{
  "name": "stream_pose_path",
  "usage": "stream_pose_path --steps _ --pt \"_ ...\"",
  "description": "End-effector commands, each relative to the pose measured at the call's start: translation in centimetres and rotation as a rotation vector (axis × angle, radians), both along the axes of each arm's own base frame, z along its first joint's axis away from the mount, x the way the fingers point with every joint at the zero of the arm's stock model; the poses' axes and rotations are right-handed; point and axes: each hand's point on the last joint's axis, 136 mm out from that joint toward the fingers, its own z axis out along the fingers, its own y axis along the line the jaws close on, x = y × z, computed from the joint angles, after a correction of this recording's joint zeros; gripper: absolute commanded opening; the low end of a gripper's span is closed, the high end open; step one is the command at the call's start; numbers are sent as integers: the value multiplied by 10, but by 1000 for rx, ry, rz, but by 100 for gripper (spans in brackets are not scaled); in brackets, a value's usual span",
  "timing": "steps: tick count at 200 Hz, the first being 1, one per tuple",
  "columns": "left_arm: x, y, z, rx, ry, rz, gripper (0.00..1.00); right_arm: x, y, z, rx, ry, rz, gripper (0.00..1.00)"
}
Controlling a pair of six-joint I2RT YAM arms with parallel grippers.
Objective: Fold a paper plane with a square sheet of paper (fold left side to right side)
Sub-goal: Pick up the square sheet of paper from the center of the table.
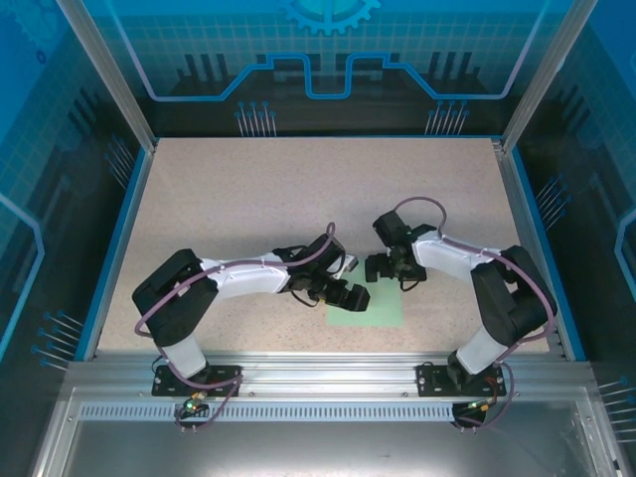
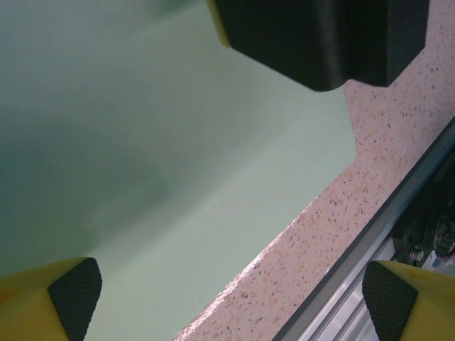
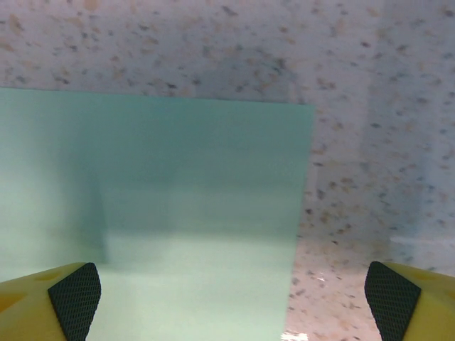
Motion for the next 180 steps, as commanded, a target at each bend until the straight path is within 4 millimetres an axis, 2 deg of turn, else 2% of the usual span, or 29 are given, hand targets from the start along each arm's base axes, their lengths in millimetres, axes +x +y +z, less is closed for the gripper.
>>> stream_pose_path --steps 1,54,101,127,158,173,180 --pt "-11 4 -13 45 63 -20 99 -18 12 -5 16 82 -1 100" --pt "-14 5 -29 92 118 -20 98 -49 35 -22 78 201 41 99" --pt "-14 6 -33 107 130 -14 98 -55 61 -5 147 177 131 99" --pt "-14 6 -33 108 130 -14 98 -55 69 0 187 172 156 92" --pt "-13 8 -29 95 108 -8 98 -50 64 3 162 142 164 85" --pt "-10 9 -18 77 70 -3 99 -48 64 4 167 129 177 75" --pt "-7 9 -11 62 48 4 99 -47 65 4 174 123 182 67"
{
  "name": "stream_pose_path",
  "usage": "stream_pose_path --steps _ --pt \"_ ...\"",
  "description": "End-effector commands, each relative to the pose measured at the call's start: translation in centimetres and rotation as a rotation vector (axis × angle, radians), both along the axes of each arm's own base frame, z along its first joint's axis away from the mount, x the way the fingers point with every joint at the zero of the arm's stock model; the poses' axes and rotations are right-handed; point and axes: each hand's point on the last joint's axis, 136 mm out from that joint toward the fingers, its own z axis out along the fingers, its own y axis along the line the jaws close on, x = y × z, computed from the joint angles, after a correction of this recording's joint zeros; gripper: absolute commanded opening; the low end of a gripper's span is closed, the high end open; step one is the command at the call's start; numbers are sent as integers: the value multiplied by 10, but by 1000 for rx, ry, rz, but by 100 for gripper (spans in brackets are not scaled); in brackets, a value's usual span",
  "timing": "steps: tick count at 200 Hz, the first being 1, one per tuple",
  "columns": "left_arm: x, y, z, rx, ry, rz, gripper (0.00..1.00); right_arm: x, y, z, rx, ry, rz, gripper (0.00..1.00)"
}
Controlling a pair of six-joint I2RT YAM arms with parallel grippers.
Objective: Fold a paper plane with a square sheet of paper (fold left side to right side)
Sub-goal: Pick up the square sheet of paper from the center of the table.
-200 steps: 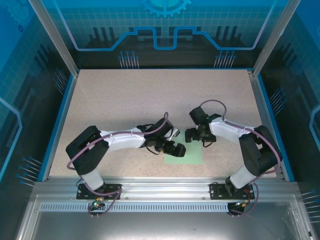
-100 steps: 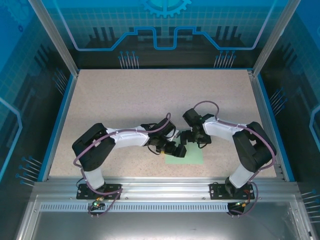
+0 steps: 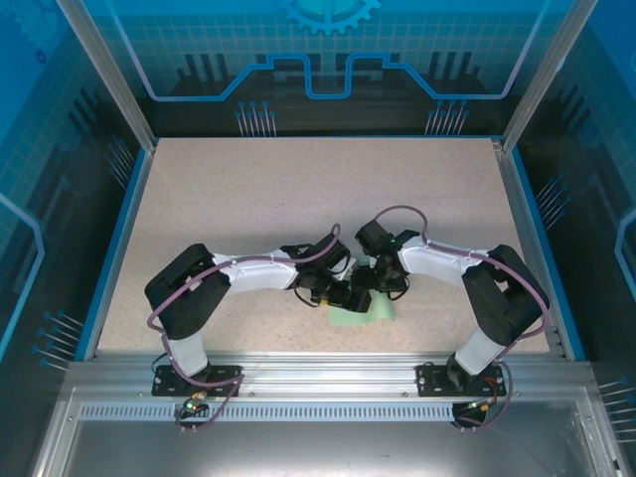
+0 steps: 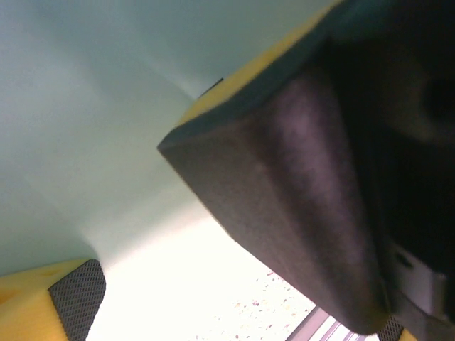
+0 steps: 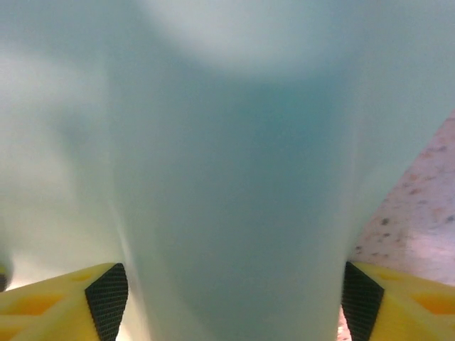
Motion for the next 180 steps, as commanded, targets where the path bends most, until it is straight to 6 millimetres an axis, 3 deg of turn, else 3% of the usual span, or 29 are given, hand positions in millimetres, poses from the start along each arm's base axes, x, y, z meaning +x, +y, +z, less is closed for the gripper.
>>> stream_pose_path --steps 1,24,48,68,96,135,180 --pt "-5 11 3 13 -13 10 98 -10 16 7 74 18 52 64" --pt "11 18 38 -62 -79 56 99 -6 16 9 106 0 56 45" --pt "39 46 81 -131 -152 151 98 0 17 16 190 -35 54 30" --pt "60 74 109 -185 -188 238 99 9 24 31 325 -102 65 25" --pt "80 108 134 -267 -174 346 99 19 38 72 538 -235 128 24" --pt "98 128 188 -445 -247 391 98 31 27 167 858 -463 157 23" --pt "99 119 255 -639 -378 309 99 30 9 276 1048 -651 217 23"
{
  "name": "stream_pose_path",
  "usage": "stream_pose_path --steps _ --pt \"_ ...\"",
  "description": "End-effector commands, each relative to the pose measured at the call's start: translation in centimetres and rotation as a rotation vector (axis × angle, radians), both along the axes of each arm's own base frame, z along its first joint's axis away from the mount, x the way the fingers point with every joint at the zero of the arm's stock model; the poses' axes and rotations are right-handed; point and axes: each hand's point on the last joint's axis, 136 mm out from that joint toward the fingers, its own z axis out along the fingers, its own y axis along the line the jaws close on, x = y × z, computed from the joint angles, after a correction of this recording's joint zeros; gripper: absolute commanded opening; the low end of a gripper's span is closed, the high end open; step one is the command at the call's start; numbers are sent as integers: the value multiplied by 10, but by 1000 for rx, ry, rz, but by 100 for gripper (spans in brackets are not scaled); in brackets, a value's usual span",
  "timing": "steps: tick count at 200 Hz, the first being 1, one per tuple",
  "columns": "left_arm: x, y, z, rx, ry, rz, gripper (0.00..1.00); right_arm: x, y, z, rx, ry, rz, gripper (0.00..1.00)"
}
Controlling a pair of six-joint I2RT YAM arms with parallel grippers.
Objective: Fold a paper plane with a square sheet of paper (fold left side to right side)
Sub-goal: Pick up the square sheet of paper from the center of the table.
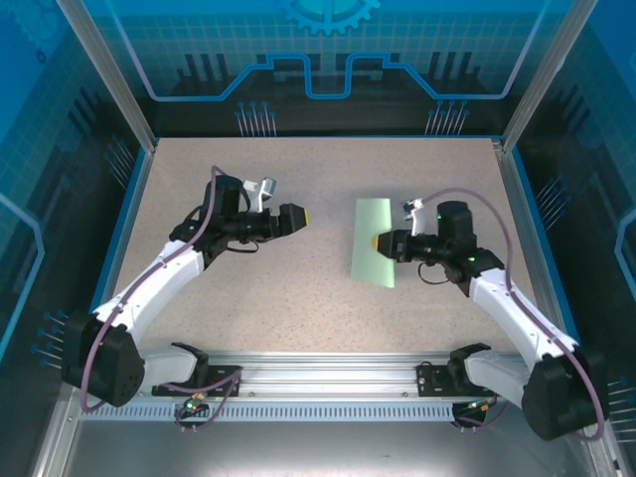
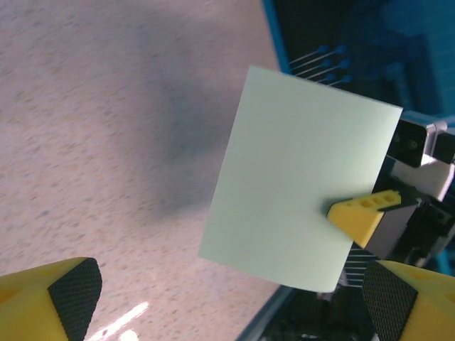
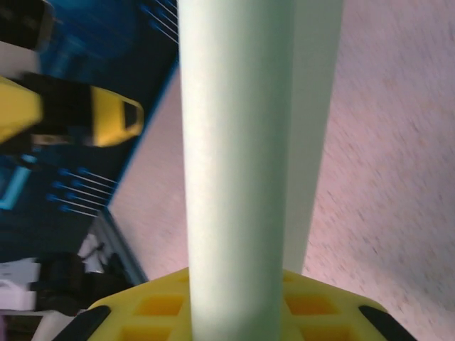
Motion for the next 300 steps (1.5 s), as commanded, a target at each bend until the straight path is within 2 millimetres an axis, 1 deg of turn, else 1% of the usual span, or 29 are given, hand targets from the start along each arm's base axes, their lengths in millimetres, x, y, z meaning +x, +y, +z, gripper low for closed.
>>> stream_pose_path --steps 1,14,19,22,32,58,79,97,126,140,168,178,189,196,205,218,221,227,231,234,237,241,248,255,259,269,280,290,300 --pt "-7 -13 54 -136 -126 -95 99 -11 6 77 152 -137 117 23" --pt "-8 -18 67 -179 -153 -128 99 -15 9 100 183 -160 153 23" --pt "-8 -20 71 -195 -162 -141 99 -17 10 104 196 -157 165 23" --pt "-8 -21 74 -205 -168 -149 98 -18 11 117 206 -181 175 23" --pt "-9 -24 80 -232 -181 -174 99 -20 13 135 235 -199 195 23" --pt "-15 -31 100 -305 -228 -234 99 -28 19 164 275 -235 232 23" --pt "-21 -37 112 -324 -271 -276 99 -35 27 181 294 -257 257 23" --pt "-28 -44 119 -317 -291 -322 98 -39 33 190 301 -263 275 24" --pt "-39 -59 130 -301 -325 -401 99 -44 45 196 309 -271 316 24" --pt "-40 -63 133 -298 -332 -418 98 -44 49 198 311 -273 330 24" --pt "-39 -69 133 -304 -328 -434 99 -42 51 198 310 -270 322 24" --pt "-39 -70 132 -305 -327 -436 96 -42 51 198 307 -274 321 24" --pt "-40 -70 131 -307 -323 -436 90 -40 50 193 286 -266 310 24" --pt "-40 -70 131 -307 -326 -437 81 -38 50 187 261 -254 297 25" --pt "-40 -69 131 -304 -326 -431 65 -36 49 179 232 -233 285 25" --pt "-39 -68 128 -291 -319 -417 40 -33 47 167 192 -203 269 27" --pt "-38 -68 127 -288 -317 -412 32 -31 46 164 183 -196 260 30" --pt "-37 -68 123 -279 -311 -404 22 -29 45 158 162 -182 246 34" --pt "-36 -67 121 -272 -306 -397 16 -27 43 153 145 -172 232 35" --pt "-36 -67 119 -267 -304 -394 13 -25 41 148 127 -163 218 40" --pt "-35 -67 117 -261 -297 -388 8 -23 38 145 112 -156 200 42" --pt "-33 -67 113 -252 -287 -378 4 -20 36 140 97 -144 182 46" --pt "-30 -66 106 -233 -266 -363 1 -14 28 130 56 -126 139 52" --pt "-26 -65 96 -209 -241 -341 1 -7 18 119 12 -98 85 58" --pt "-23 -65 91 -197 -227 -331 1 -3 12 112 -9 -76 52 63" --pt "-17 -63 76 -168 -187 -299 1 6 -4 93 -59 -18 -23 67" --pt "-9 -61 56 -132 -133 -259 1 12 -17 74 -112 34 -72 77" --pt "-2 -60 36 -104 -76 -231 1 15 -27 54 -158 77 -108 83" --pt "6 -57 15 -66 -22 -191 1 17 -36 35 -219 117 -137 85"
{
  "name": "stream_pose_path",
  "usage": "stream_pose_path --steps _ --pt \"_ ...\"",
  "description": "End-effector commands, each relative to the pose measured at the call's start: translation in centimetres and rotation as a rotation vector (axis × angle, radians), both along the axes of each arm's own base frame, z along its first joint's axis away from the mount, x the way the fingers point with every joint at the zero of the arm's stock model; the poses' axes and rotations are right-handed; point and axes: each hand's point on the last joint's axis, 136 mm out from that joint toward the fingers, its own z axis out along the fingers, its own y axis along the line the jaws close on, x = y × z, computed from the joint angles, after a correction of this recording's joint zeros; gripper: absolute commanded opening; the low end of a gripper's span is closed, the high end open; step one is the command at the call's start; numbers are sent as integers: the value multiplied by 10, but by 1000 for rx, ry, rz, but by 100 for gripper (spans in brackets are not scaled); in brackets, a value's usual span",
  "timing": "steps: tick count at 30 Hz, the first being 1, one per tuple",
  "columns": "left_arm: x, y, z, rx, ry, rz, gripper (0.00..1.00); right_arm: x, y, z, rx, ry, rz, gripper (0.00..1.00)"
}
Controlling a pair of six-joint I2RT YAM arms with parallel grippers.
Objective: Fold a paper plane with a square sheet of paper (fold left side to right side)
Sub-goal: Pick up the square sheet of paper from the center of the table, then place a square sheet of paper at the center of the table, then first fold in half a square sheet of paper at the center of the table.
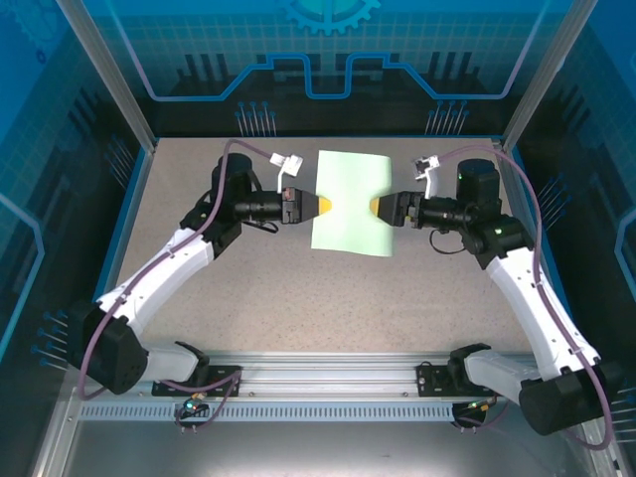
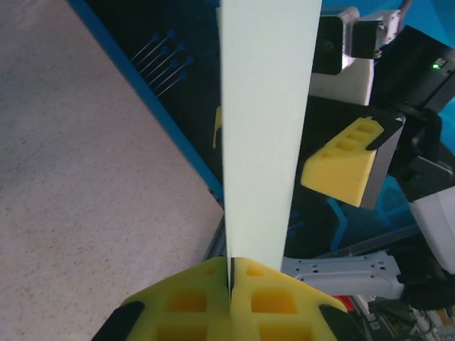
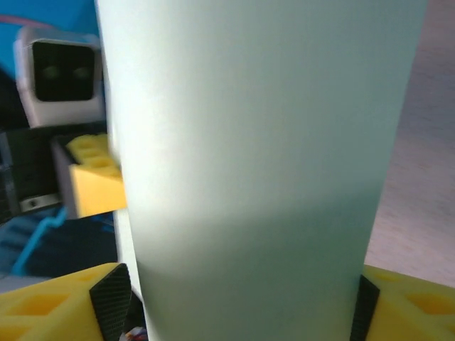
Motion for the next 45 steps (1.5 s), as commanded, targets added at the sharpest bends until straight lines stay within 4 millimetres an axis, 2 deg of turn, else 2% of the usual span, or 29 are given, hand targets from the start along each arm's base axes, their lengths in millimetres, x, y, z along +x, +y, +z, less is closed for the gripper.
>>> stream_pose_path --steps 1,2,6,10,13,14,16,21,25,28,31,35,38,42,45 --pt "20 8 -66 139 160 103 1 2 -31 -62 -193 157 -115 86" --pt "25 10 -80 164 198 119 1 3 -35 -74 -225 184 -128 90" --pt "44 18 -140 259 346 179 0 5 -50 -122 -344 285 -161 93" --pt "62 33 -204 357 515 235 1 9 -42 -158 -317 373 -143 94" --pt "72 36 -235 391 585 217 0 22 -31 -180 -252 445 -145 92" --pt "72 38 -246 431 602 207 1 28 -26 -185 -224 465 -140 89" --pt "76 39 -254 475 616 193 1 39 -18 -192 -191 497 -130 82" --pt "85 43 -259 527 631 192 5 65 4 -221 -176 591 -105 60" --pt "86 46 -258 554 631 198 9 90 24 -243 -167 613 -97 49" --pt "87 46 -257 556 633 199 13 101 29 -265 -214 653 -104 44" --pt "86 43 -254 539 635 191 20 101 32 -286 -276 694 -114 40" --pt "84 36 -243 484 625 174 36 91 27 -307 -347 739 -133 38" --pt "87 24 -229 401 624 156 51 82 25 -317 -366 763 -134 38" --pt "89 2 -216 325 607 125 59 78 28 -318 -330 756 -118 39" --pt "90 -14 -209 288 597 100 63 81 35 -311 -270 739 -95 40"
